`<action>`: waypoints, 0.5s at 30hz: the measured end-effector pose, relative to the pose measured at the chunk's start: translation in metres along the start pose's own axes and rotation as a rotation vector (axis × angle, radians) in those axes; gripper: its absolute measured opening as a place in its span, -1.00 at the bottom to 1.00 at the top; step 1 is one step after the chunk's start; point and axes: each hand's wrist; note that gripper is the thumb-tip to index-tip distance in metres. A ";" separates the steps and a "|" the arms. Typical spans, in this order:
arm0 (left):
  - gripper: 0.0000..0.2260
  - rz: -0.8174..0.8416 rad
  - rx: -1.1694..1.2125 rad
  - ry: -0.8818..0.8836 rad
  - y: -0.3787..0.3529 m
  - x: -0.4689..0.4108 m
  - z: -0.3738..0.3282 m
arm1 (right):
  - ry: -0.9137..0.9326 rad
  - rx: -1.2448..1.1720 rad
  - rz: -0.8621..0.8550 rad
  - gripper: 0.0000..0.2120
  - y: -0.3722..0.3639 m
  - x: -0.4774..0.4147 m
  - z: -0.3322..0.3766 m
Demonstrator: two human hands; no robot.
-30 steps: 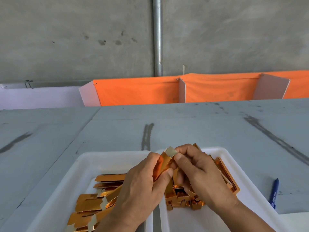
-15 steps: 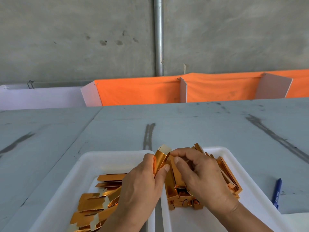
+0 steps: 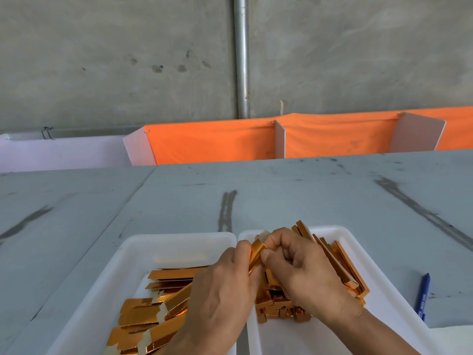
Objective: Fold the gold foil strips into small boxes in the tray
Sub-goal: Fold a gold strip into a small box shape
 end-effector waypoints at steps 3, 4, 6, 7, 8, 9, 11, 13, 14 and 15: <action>-0.75 0.032 0.063 -0.009 -0.001 0.001 0.000 | -0.005 0.034 0.021 -0.79 0.004 0.000 0.002; -0.75 0.040 0.082 -0.008 0.001 0.001 0.000 | -0.005 0.048 -0.004 -0.78 0.005 0.000 0.003; -0.74 0.059 0.104 -0.007 0.003 0.000 -0.001 | 0.007 0.111 -0.101 -0.78 0.007 -0.001 0.002; -0.72 0.068 0.108 -0.008 0.004 0.000 -0.002 | 0.013 0.133 -0.147 -0.81 0.007 -0.002 0.000; -0.68 0.070 0.112 -0.012 0.003 0.000 -0.002 | 0.013 0.134 -0.184 -0.85 0.008 -0.003 -0.001; -0.64 0.068 0.116 -0.017 0.003 -0.001 -0.003 | 0.006 0.125 -0.214 -0.87 0.008 -0.003 -0.001; -0.60 0.068 0.119 -0.030 0.003 -0.001 -0.002 | -0.009 0.077 -0.236 -0.80 0.009 -0.004 -0.001; -0.59 0.069 0.125 -0.043 0.003 0.000 -0.002 | -0.012 0.001 -0.205 -0.75 0.009 -0.004 0.001; -0.59 0.066 0.128 -0.054 0.002 0.000 -0.001 | -0.008 -0.012 -0.184 -0.74 0.009 -0.004 0.002; -0.59 0.059 0.129 -0.065 0.002 0.000 -0.001 | -0.006 -0.013 -0.169 -0.73 0.008 -0.004 0.003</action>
Point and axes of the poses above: each hand's wrist, its own x-axis away from the middle knuckle, its own y-axis out of the back of the hand, z = x × y
